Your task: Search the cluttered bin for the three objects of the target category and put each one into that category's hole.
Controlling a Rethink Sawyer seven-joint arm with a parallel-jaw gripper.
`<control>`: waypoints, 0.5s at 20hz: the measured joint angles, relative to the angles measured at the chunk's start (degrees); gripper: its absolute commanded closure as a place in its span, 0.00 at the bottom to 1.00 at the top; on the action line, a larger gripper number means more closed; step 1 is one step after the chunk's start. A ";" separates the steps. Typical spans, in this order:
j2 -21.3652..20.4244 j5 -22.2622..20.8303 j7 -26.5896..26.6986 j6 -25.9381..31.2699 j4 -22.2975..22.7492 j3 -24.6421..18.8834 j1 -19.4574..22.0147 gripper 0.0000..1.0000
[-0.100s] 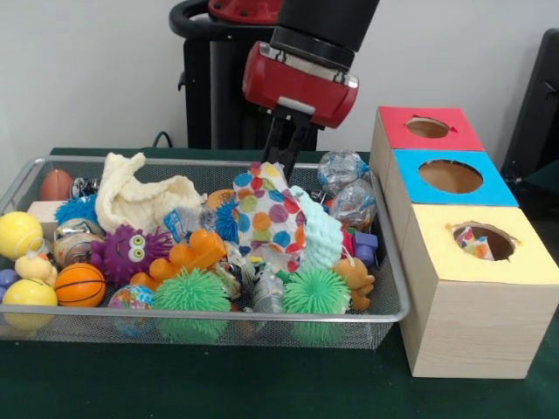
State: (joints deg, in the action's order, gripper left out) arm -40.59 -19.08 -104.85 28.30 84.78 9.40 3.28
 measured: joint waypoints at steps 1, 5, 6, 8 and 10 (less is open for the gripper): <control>-0.12 0.00 0.00 0.33 0.00 -0.01 0.01 1.00; -0.63 0.56 0.00 2.79 0.02 -1.15 0.76 1.00; -0.87 1.43 0.00 3.93 0.03 -2.44 1.67 1.00; -1.02 2.23 0.00 4.73 0.10 -3.57 2.49 1.00; -1.19 3.69 0.00 5.97 0.33 -5.74 3.99 1.00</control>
State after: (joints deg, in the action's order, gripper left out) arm -41.78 -15.39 -104.85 34.28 85.11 3.66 7.27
